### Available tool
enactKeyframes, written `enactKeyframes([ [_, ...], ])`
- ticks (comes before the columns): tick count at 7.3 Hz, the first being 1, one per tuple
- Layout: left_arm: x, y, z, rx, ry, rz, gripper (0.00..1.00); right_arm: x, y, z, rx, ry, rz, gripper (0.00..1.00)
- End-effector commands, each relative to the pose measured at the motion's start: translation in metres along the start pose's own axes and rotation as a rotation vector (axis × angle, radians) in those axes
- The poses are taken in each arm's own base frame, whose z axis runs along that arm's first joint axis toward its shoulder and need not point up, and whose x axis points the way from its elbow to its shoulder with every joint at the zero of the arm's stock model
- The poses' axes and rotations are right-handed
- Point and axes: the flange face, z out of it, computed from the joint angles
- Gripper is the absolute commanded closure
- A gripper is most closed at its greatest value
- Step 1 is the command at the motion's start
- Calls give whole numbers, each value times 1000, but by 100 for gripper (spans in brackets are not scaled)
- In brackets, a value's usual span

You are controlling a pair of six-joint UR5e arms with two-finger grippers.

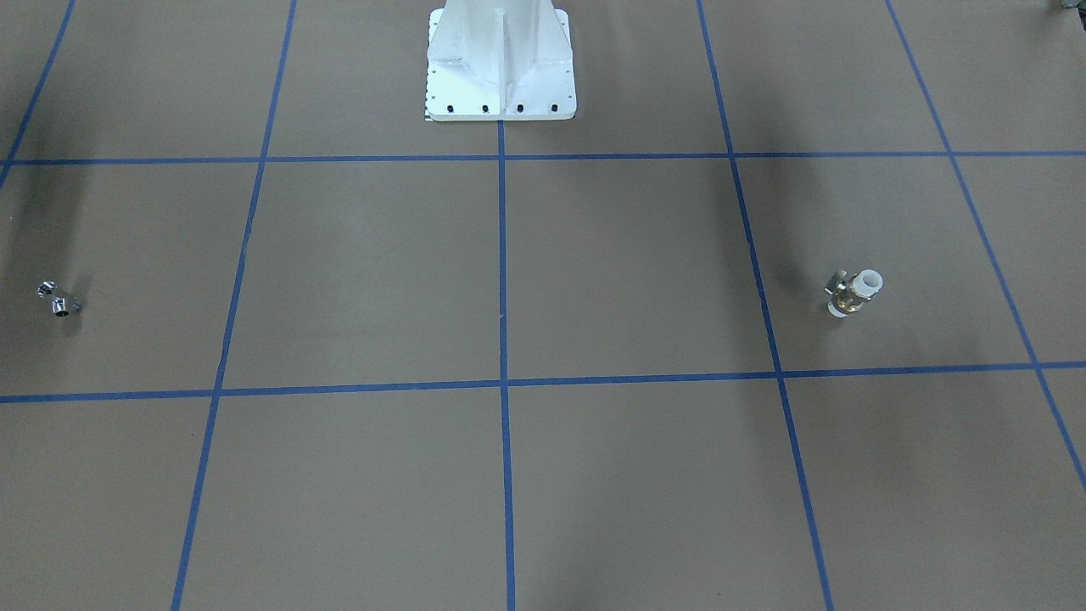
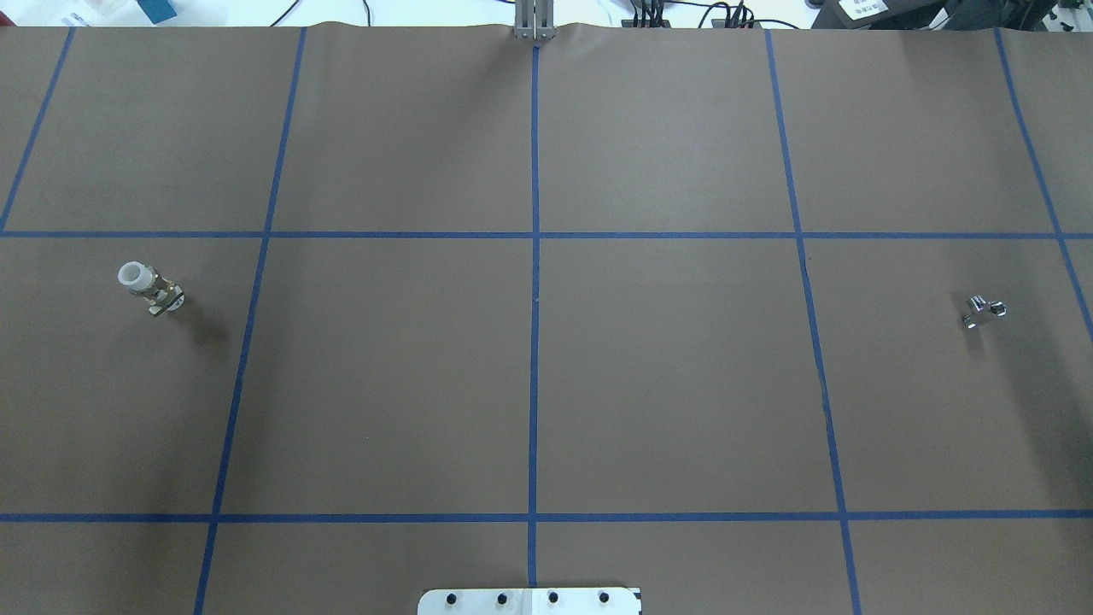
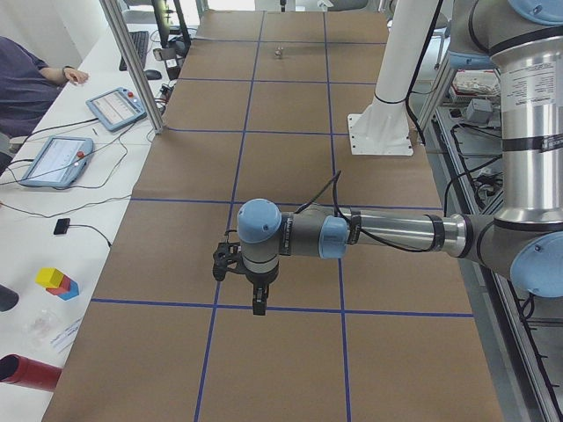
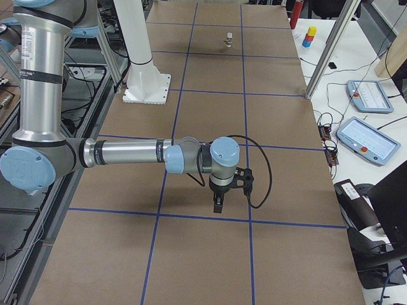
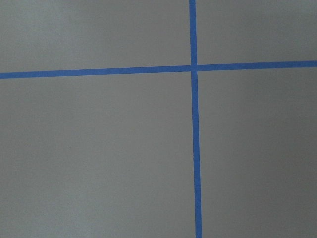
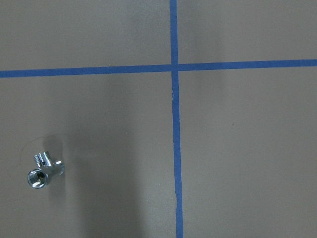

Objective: Assemble PPR valve and pipe with both arms

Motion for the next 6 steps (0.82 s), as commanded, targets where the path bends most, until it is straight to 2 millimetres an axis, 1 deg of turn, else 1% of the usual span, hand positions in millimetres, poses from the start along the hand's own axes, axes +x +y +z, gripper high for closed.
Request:
enactKeyframes([
  [1,1,0,-1,4,4,10,0,0,-1,0,-1,-6,2,1],
  [3,2,1,-2,9,5,19,0,0,3,0,3,-7,-2,1],
  [4,4,-2,-4,15,5,25,0,1,3,1,1,-6,0,1],
  [5,12,-10,-11,32,7,41,0,0,3,1,2,-9,-1,1],
  [6,30,-24,-22,55,9,73,0,-1,2,0,3,-13,-2,1],
])
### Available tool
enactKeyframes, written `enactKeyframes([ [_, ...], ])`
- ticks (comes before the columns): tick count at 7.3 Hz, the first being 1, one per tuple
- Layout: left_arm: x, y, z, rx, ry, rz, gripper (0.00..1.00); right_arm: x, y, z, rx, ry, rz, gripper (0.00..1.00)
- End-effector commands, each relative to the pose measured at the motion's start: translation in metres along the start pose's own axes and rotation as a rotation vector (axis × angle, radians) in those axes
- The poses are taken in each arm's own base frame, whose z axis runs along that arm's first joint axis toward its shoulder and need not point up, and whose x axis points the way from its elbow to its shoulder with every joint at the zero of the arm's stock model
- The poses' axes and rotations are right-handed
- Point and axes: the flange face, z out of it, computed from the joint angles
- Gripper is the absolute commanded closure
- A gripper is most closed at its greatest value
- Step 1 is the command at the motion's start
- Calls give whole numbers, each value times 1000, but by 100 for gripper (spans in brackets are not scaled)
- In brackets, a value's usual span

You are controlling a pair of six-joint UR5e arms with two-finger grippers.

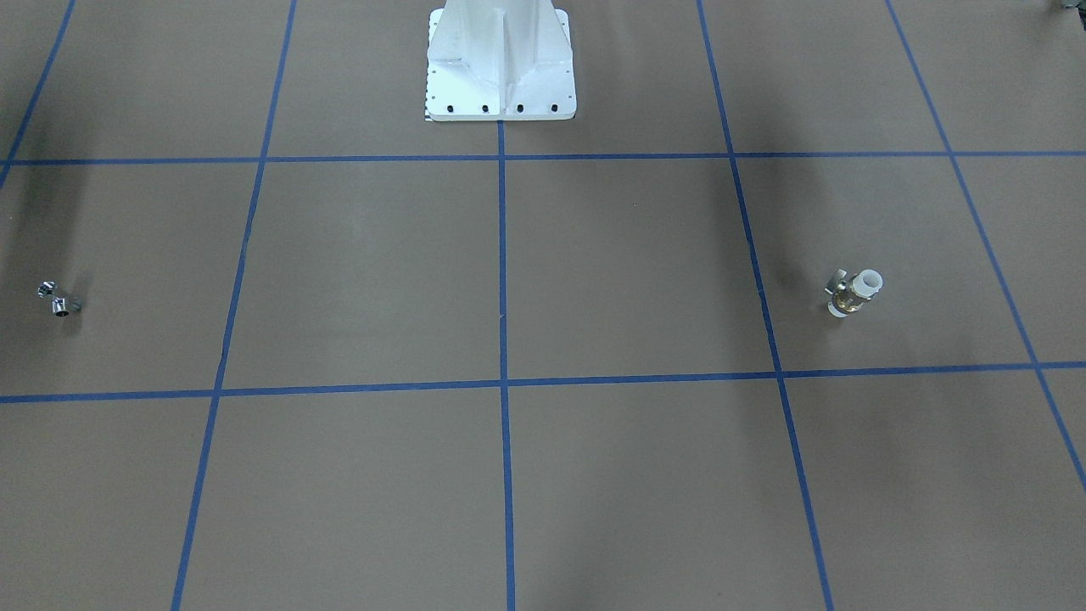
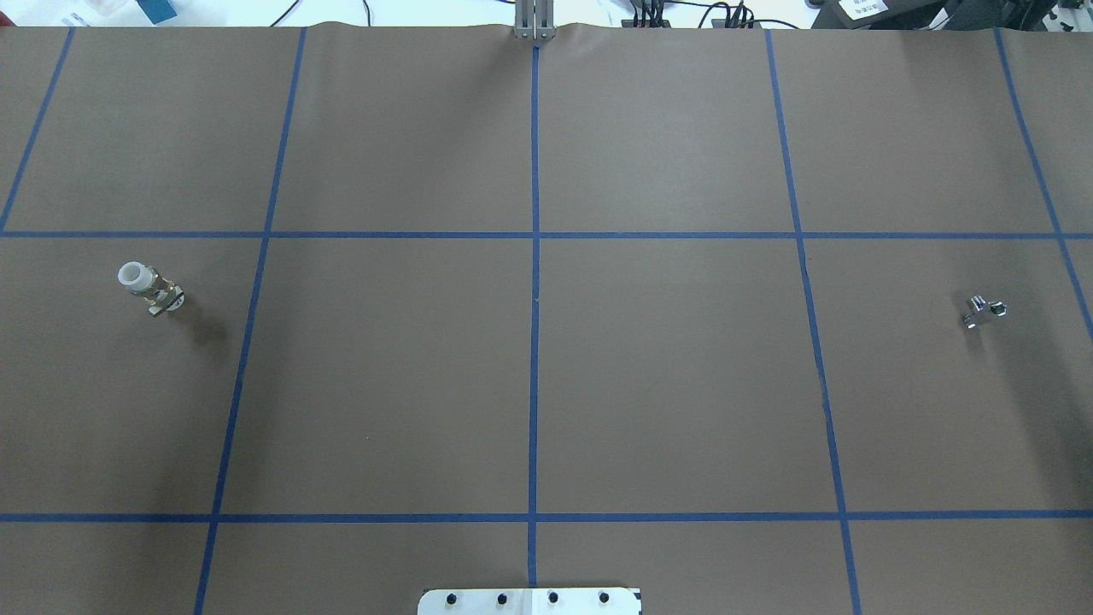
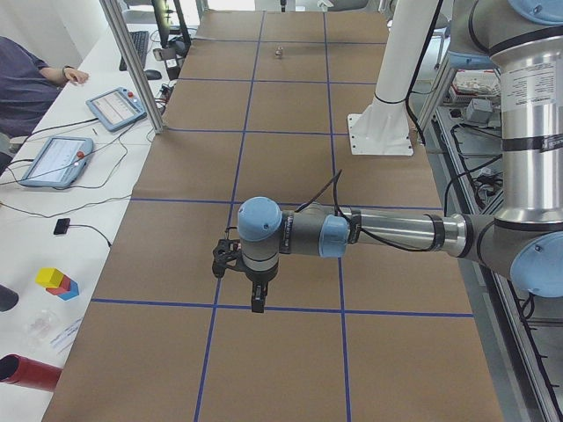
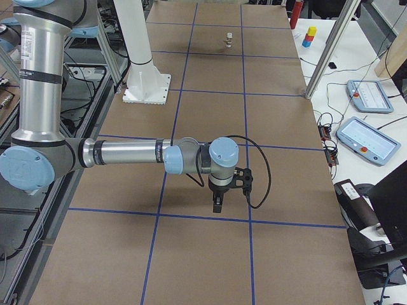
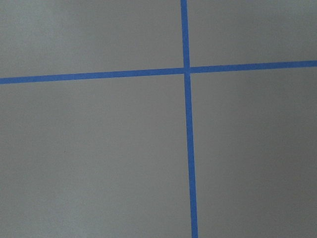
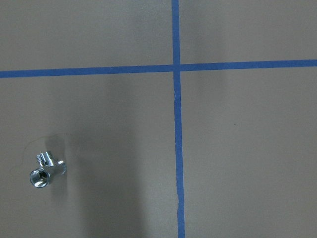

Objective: Assemble PPR valve and pipe with both arms

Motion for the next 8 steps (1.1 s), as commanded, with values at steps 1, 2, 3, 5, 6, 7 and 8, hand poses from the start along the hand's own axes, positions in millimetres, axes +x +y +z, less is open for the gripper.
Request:
enactKeyframes([
  [1,45,-25,-15,30,2,83,0,-4,-2,-3,7,-4,-4,1],
  [2,84,-38,-21,42,8,152,0,-5,-4,-5,10,-5,-8,1],
  [3,104,-52,-23,48,25,75,0,-6,-5,-6,12,-5,-11,1],
  [5,219,-81,19,-23,62,-75,0,-8,-7,-6,14,-7,-12,1],
  [6,260,-87,37,-43,50,-64,0,-8,-7,-7,15,-7,-13,1],
  [7,299,-85,61,-48,5,-63,0,-8,-7,-6,13,-7,-13,1],
  [8,319,-86,75,-49,-10,-70,0,-8,-7,-6,13,-7,-13,1],
])
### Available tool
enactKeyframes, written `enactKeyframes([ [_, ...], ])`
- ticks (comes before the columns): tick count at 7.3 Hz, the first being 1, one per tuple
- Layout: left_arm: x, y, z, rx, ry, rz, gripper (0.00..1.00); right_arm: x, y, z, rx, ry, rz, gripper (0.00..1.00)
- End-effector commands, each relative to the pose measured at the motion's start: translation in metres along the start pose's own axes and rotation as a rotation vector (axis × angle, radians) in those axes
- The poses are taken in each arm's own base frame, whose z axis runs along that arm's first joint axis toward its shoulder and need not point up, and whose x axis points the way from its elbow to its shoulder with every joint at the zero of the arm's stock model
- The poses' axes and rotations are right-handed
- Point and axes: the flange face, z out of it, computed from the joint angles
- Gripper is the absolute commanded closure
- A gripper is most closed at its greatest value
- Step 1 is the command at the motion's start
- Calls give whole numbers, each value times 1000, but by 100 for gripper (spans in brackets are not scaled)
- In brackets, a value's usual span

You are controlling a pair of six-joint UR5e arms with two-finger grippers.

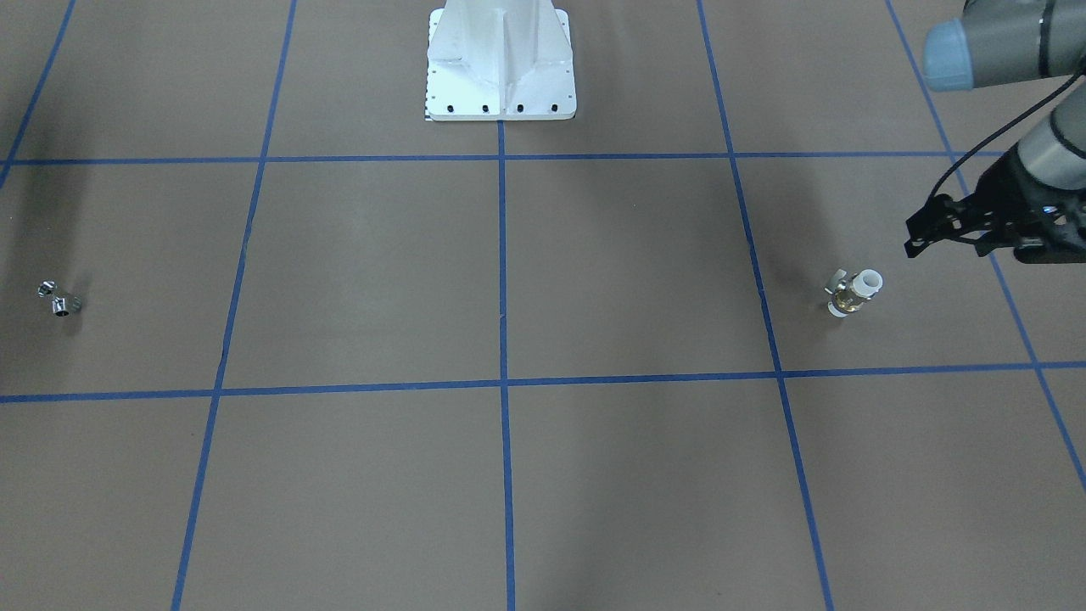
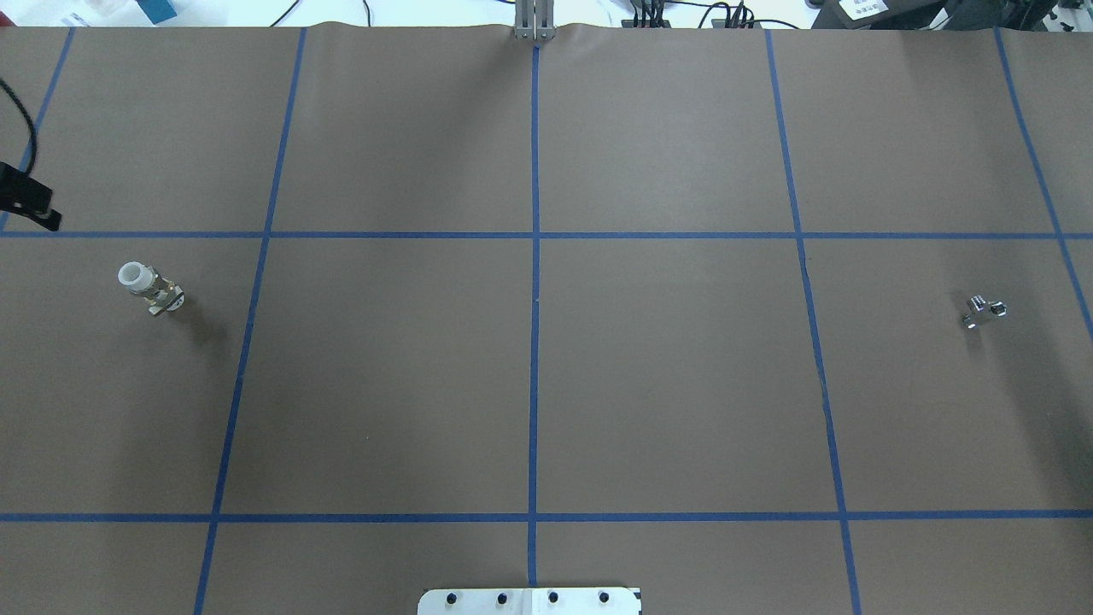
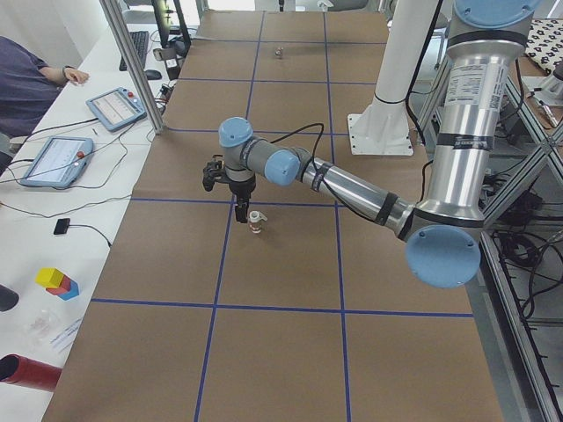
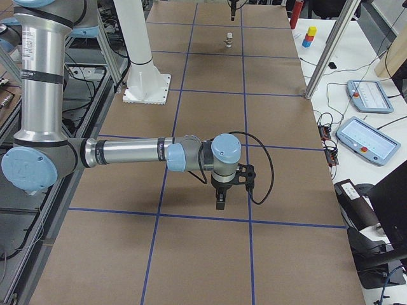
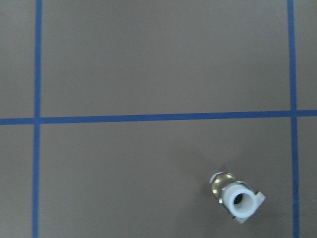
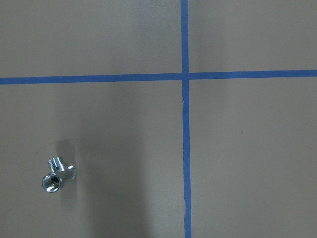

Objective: Assemble PPR valve and pipe with both arms
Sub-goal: 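Lower the left gripper onto the white-and-brass valve and grasp it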

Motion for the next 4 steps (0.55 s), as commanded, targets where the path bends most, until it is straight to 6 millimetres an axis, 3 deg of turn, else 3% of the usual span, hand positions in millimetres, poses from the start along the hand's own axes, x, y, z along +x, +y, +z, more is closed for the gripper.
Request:
enactKeyframes([
  [1,36,-2,37,8,-9,7,0,0,-1,1,-2,0,-1,1],
  [3,22,-10,78,10,5,5,0,1,-1,1,-3,0,0,1],
  [4,24,-7,90,-1,4,15,0,1,-1,1,-3,0,0,1],
])
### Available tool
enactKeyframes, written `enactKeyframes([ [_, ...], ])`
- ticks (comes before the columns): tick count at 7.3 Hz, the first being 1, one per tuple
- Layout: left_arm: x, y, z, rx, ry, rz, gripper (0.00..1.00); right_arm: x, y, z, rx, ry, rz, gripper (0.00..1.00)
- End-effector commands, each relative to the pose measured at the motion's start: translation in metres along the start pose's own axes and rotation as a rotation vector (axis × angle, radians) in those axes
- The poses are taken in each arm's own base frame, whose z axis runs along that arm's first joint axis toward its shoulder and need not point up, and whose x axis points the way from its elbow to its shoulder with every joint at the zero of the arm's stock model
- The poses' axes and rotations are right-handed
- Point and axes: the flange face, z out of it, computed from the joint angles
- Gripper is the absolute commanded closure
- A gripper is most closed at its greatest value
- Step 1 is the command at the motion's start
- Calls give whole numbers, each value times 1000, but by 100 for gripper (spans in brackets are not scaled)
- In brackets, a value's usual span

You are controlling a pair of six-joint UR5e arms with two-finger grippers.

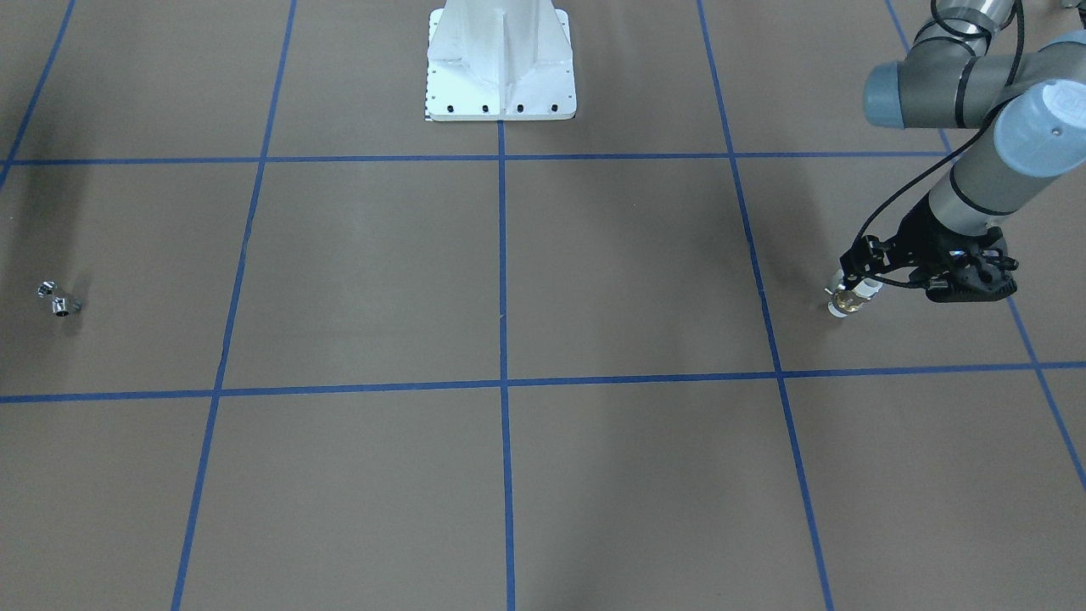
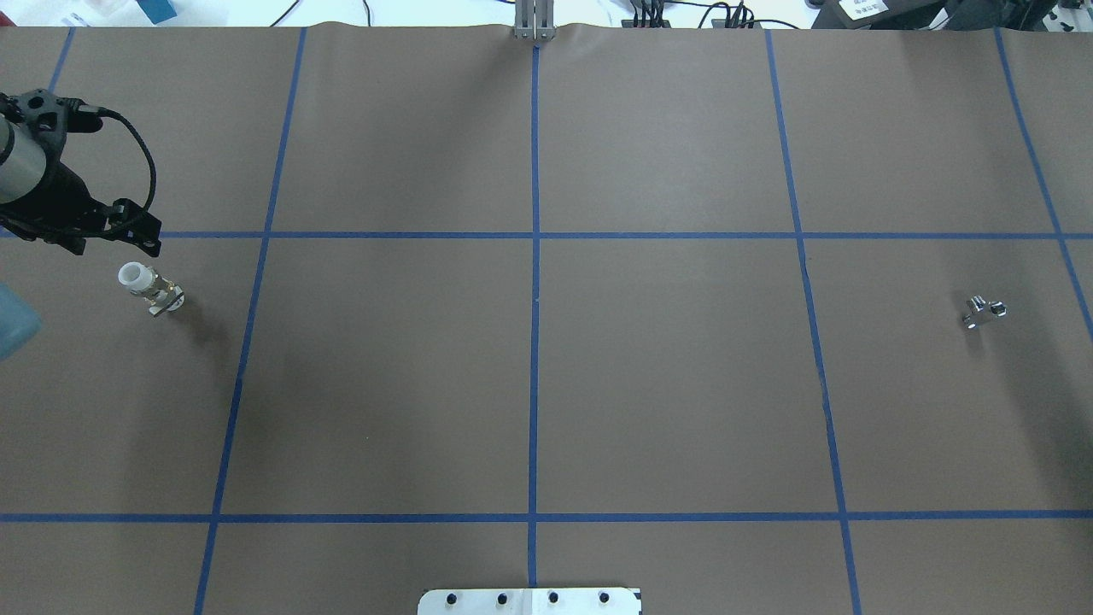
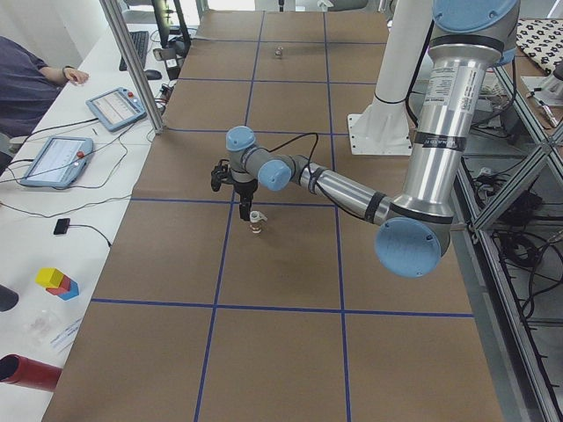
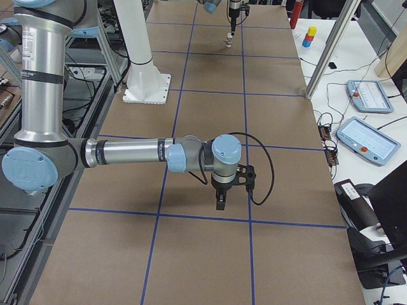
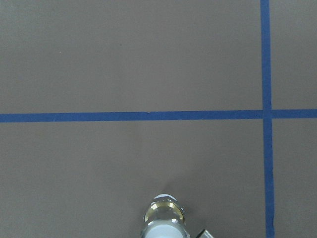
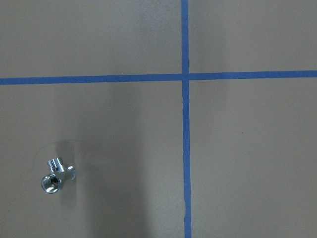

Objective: Assemble PPR valve and pipe with both arms
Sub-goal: 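Lower the left gripper onto the white-and-brass valve and grasp it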

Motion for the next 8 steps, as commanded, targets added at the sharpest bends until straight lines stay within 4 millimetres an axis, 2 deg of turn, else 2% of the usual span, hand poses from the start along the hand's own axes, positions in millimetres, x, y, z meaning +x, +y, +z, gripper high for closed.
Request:
enactKeyframes([
  [1,-3,2,19,-13,-1,5,0,0,-1,0,1,0,-1,1],
  [4,-7,8,24,-26,-5,3,3,0,-1,0,-1,2,1,1],
  [6,-7,10,25,-34,2,-1,25,0,-1,0,0,2,0,1],
  [8,-6,10,23,-33,5,-1,39,0,-2,1,-1,2,1,1],
])
